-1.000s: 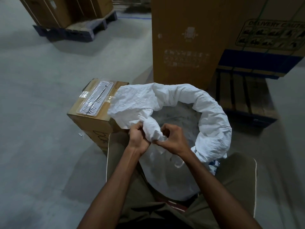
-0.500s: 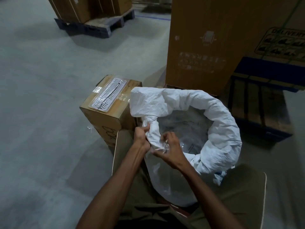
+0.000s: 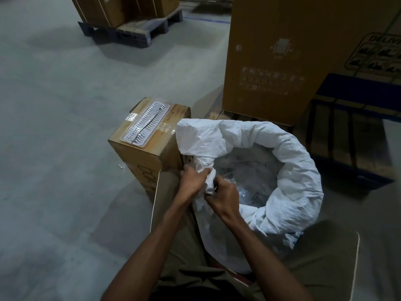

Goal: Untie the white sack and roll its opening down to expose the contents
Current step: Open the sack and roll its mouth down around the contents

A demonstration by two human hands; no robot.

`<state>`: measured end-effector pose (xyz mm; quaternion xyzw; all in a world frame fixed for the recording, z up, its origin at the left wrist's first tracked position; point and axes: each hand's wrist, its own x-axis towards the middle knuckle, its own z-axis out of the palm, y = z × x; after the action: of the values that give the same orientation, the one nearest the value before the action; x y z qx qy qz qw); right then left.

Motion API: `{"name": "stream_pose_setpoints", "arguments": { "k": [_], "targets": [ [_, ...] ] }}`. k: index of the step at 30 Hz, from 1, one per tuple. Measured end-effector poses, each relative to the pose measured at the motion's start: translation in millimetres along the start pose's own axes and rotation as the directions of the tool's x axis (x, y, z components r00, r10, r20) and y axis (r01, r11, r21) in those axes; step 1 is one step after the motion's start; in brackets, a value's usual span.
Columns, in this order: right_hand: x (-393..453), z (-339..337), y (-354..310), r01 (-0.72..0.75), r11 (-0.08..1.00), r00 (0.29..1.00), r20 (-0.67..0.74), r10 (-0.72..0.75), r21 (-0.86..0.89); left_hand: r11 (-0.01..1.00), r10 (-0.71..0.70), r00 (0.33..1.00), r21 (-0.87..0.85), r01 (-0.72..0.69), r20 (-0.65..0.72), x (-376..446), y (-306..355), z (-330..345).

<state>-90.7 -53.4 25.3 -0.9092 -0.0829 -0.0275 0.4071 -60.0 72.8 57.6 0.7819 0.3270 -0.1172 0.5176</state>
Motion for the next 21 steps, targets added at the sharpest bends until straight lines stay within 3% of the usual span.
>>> {"name": "stream_pose_setpoints", "arguments": {
  "k": [2, 4, 7, 9, 11, 13, 14, 16, 18, 21],
  "targets": [
    [-1.4, 5.8, 0.4, 0.074, 0.989, 0.997, -0.021, -0.077, -0.125, 0.994, 0.103, 0.991, -0.035, -0.106, -0.088, 2.1, -2.6, 2.9],
    [-6.1, 11.9, 2.8, 0.169, 0.962, 0.984, -0.024, -0.179, -0.214, 0.985, 0.145, 0.986, -0.081, -0.152, -0.085, 10.8, 0.7, 6.6],
    [-9.2, 8.2, 7.1, 0.168, 0.963, 0.985, -0.011, -0.175, -0.212, 0.917, -0.020, 1.000, -0.399, 0.027, 0.020, 32.7, 6.2, 12.7],
    [-3.2, -3.3, 11.4, 0.133, 0.985, 0.988, 0.088, -0.124, -0.111, 0.875, -0.034, 0.994, -0.478, 0.082, 0.108, 36.8, 12.9, 9.5],
    [6.0, -16.2, 15.3, 0.040, 0.987, 0.967, 0.244, -0.077, 0.155, 0.865, -0.004, 0.990, -0.497, 0.073, 0.138, 34.6, 17.5, 2.7],
    [18.7, -28.0, 17.4, 0.006, 0.955, 0.982, 0.177, -0.061, 0.296, 0.885, 0.011, 0.992, -0.463, 0.048, 0.124, 29.3, 22.1, -5.2],
    [27.7, -31.5, 16.8, 0.075, 0.969, 0.993, 0.074, -0.094, 0.234, 0.893, 0.031, 0.993, -0.450, 0.023, 0.112, 29.9, 22.6, -8.1],
    [49.3, -37.3, 8.3, 0.257, 0.963, 0.965, -0.034, -0.260, -0.085, 0.897, 0.090, 0.990, -0.440, -0.034, 0.108, 31.2, 23.7, -12.9],
    [75.2, -41.6, -11.7, 0.433, 0.810, 0.899, 0.119, -0.422, -0.396, 0.912, 0.173, 0.977, -0.397, -0.109, 0.128, 28.5, 26.8, -15.2],
    [114.3, -40.0, -32.1, 0.547, 0.586, 0.837, 0.394, -0.379, -0.598, 0.928, 0.314, 0.938, -0.258, -0.271, 0.145, 20.9, 31.3, -20.6]
  ]
}}
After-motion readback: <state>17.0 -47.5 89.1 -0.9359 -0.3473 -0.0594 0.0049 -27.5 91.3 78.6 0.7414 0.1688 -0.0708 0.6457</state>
